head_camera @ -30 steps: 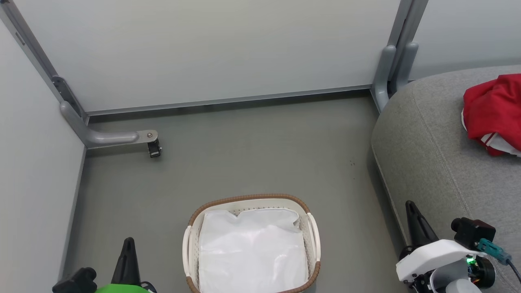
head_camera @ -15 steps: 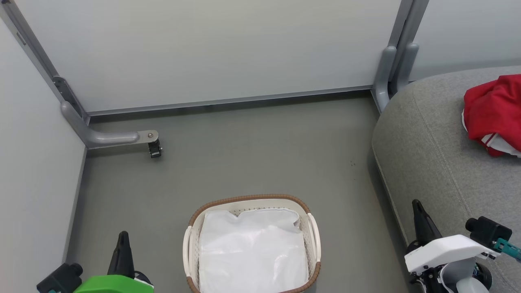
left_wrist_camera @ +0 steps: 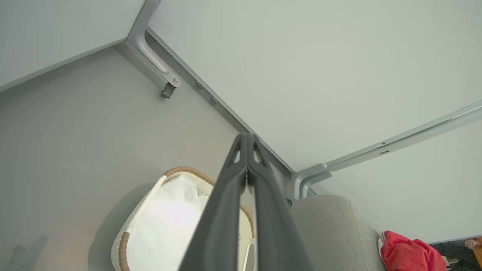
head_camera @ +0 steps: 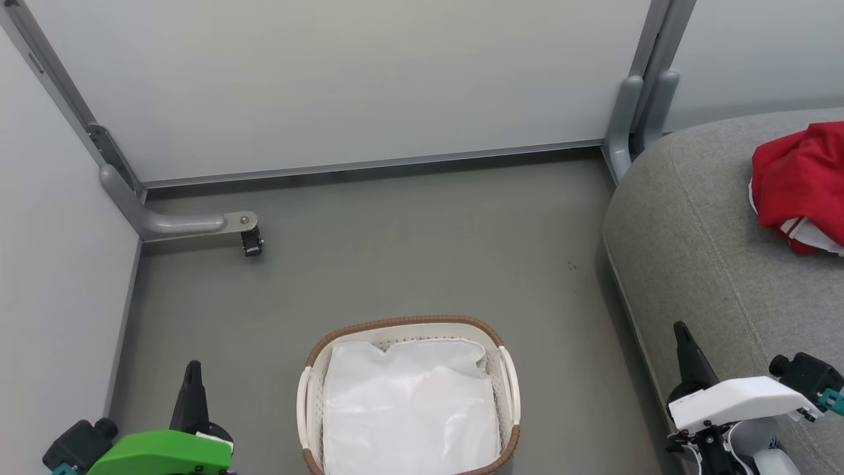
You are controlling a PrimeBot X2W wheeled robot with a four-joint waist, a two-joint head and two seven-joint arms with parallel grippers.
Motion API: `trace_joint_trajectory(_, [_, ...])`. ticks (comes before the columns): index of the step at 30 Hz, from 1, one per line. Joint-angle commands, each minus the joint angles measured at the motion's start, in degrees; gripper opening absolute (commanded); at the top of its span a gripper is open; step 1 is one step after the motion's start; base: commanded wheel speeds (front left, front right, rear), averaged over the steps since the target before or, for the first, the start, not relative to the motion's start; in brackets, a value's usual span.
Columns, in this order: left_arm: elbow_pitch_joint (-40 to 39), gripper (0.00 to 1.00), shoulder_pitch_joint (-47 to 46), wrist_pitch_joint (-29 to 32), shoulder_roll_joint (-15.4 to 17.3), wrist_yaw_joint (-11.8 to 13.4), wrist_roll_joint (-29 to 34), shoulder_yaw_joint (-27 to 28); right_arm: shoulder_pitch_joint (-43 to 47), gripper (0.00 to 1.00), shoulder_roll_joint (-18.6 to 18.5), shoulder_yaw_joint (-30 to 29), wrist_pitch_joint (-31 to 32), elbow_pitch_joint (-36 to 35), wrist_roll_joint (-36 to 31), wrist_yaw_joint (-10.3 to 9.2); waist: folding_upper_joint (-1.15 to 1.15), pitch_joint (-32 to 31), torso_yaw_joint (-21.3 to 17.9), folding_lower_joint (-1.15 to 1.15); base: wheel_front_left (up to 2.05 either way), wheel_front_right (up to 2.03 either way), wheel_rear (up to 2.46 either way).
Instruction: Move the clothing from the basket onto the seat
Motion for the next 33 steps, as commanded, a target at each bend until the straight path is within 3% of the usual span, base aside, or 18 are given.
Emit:
trace_joint_trajectory(1, [-0.63, 0.00, -1.53, 0.49, 0.20, -0.40, -1.92, 0.40, -1.42, 0.00, -0.34, -0.34, 0.47, -0.93, 1.97, -0.02, 0.00, -0.01, 0.01, 0.00, 0.00, 0.00, 0.00])
trace_joint_trajectory(33, [-1.05, 0.00, -4.33, 5.69, 0.26, -1.15, -19.67, 2.67, -1.77, 0.00, -0.50, -2.25, 5.59, -2.24, 21.52, -0.04, 0.00, -0.25, 0.23, 0.00, 0.00, 0.00, 0.00])
